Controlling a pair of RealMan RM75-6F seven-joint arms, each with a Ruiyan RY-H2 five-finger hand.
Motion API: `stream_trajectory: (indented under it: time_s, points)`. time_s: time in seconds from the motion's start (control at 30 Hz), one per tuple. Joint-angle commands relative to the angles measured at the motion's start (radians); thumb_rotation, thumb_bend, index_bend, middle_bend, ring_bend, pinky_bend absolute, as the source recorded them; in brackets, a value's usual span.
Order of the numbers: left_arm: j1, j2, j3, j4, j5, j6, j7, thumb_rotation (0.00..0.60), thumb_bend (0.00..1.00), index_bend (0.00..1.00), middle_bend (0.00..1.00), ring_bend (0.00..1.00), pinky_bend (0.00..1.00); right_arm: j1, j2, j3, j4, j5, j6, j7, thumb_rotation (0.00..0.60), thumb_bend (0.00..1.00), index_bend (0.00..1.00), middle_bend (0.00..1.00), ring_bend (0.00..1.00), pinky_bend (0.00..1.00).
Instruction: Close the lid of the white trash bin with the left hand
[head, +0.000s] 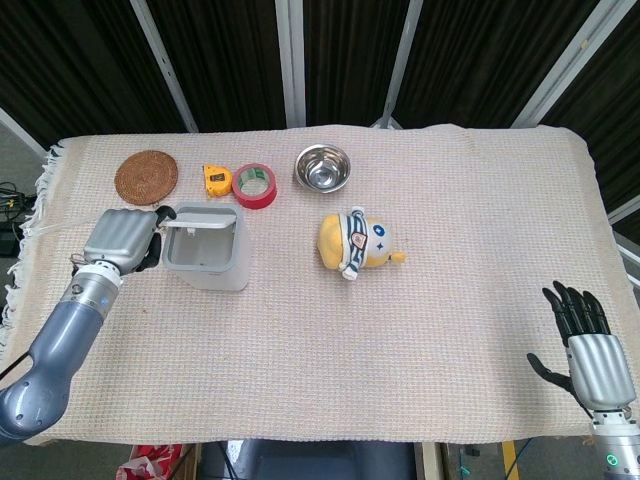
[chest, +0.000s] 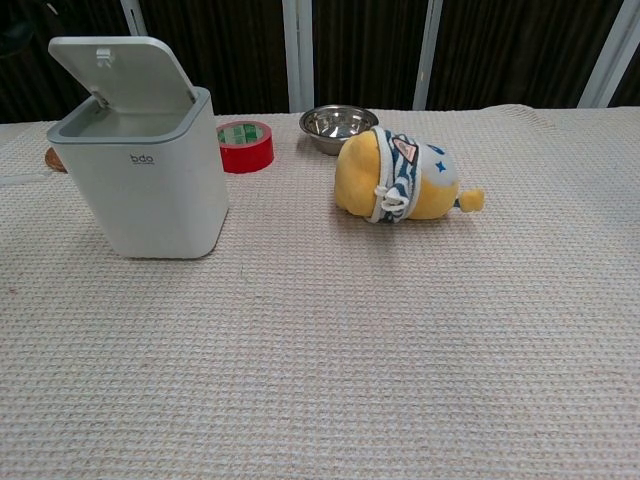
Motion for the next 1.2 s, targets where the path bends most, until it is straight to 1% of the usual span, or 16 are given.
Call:
stream_trajectory:
  time_s: [0.03, 0.47, 0.8, 0.93, 1.2]
  points:
    - [0.003, -0.005, 0.011, -0.006, 0.021, 0.001, -0.012, 0.6, 0.78, 0.25, 1.0, 0.97, 0.98, 0.0, 0.001, -0.001, 0.0, -0.001, 0.0, 0.001, 0.6, 0.24, 0.0, 0.0, 0.0, 0.0]
    - [-0.004, -0.032, 0.075, -0.03, 0.089, -0.009, -0.017, 0.6, 0.78, 0.25, 1.0, 0.97, 0.98, -0.001, 0.003, -0.003, -0.004, 0.001, -0.004, -0.004, 0.6, 0.24, 0.0, 0.0, 0.0, 0.0]
    - [-0.012, -0.086, 0.098, -0.024, 0.145, 0.023, -0.027, 0.6, 0.78, 0.25, 1.0, 0.97, 0.98, -0.002, 0.004, -0.005, -0.007, 0.001, -0.006, -0.004, 0.6, 0.24, 0.0, 0.0, 0.0, 0.0]
    - [-0.017, -0.104, 0.104, -0.023, 0.152, 0.036, -0.033, 0.6, 0.78, 0.26, 1.0, 0.97, 0.98, -0.002, 0.005, -0.004, -0.008, 0.003, -0.006, -0.001, 0.6, 0.24, 0.0, 0.0, 0.0, 0.0]
    - [-0.03, -0.128, 0.133, -0.014, 0.143, 0.04, -0.021, 0.6, 0.78, 0.27, 1.0, 0.97, 0.98, -0.003, 0.007, -0.005, -0.011, 0.005, -0.008, 0.006, 0.6, 0.24, 0.0, 0.0, 0.0, 0.0]
